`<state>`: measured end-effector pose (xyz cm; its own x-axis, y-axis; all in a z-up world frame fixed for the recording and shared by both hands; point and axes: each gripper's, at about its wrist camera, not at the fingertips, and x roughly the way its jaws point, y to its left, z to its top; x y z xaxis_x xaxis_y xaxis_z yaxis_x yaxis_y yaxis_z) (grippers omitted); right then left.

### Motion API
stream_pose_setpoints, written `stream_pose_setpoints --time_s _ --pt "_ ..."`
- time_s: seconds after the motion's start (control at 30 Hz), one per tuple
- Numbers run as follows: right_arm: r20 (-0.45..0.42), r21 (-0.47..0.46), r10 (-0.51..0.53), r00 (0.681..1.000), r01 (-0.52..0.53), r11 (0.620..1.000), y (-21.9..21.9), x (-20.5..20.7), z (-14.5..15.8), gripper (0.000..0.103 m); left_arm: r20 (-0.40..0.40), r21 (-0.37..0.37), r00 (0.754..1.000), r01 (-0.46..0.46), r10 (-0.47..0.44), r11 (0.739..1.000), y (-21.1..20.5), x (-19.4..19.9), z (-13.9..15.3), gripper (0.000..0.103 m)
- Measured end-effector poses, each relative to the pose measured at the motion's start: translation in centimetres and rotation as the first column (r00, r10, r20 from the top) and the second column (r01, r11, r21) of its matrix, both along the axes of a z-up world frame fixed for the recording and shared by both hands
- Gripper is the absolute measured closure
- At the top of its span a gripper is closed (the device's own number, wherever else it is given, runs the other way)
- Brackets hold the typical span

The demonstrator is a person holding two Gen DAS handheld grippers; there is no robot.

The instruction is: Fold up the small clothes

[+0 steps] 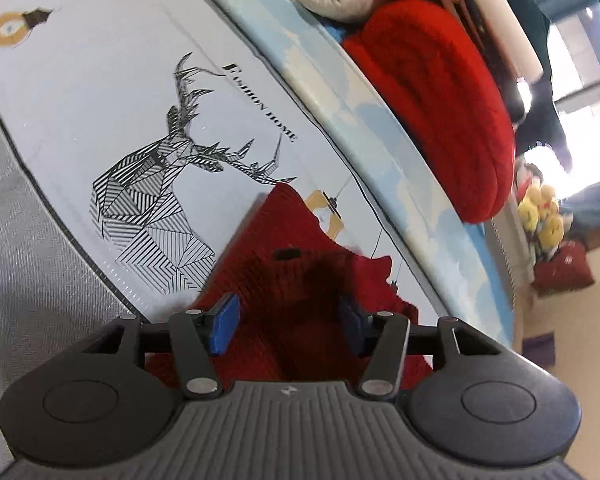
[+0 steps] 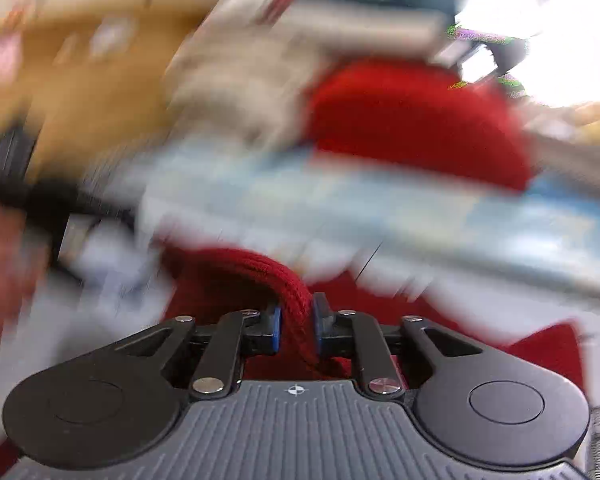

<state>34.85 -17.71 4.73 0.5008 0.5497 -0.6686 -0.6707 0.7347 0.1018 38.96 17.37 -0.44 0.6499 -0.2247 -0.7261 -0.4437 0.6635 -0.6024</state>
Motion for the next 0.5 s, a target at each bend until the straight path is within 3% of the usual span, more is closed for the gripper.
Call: stream_pose_setpoints --time_s 0.07,0.1,0.2,0.23,0.33,0.5 --pt "-0.062 -0.126 0.052 0.997 -0.059 0.990 0.9 -0.6 -1.8 0.080 -0.026 -0.018 1.000 0.005 -0.005 1.000 0.1 0.2 -0.3 0.044" --pt "-0.081 -0.141 0.054 0.995 -0.065 0.988 1.1 -0.6 -2.1 0.079 -0.043 -0.015 0.999 0.012 -0.012 1.000 0.1 0.3 -0.5 0.044" --pt "-0.140 -0.065 -0.013 0.990 0.004 0.998 -0.2 0.5 -1.2 0.072 -0.080 -0.010 0.996 0.030 -0.030 1.000 -0.1 0.4 -1.1 0.044" --pt "-0.162 -0.029 -0.054 0.985 0.050 0.998 -1.0 1.2 -0.8 0.066 -0.079 -0.026 0.996 0.027 -0.029 0.999 0.0 0.3 -1.3 0.044" --pt "-0.229 0.060 -0.155 0.961 0.172 0.983 -3.3 2.8 0.2 0.061 -0.069 -0.072 0.997 0.033 -0.038 0.997 -0.2 0.3 -1.6 0.044" --pt "-0.290 0.067 -0.187 0.939 0.215 0.974 -4.5 2.9 -0.4 0.058 -0.122 -0.091 0.990 0.057 -0.067 0.994 -1.0 0.7 -2.5 0.040"
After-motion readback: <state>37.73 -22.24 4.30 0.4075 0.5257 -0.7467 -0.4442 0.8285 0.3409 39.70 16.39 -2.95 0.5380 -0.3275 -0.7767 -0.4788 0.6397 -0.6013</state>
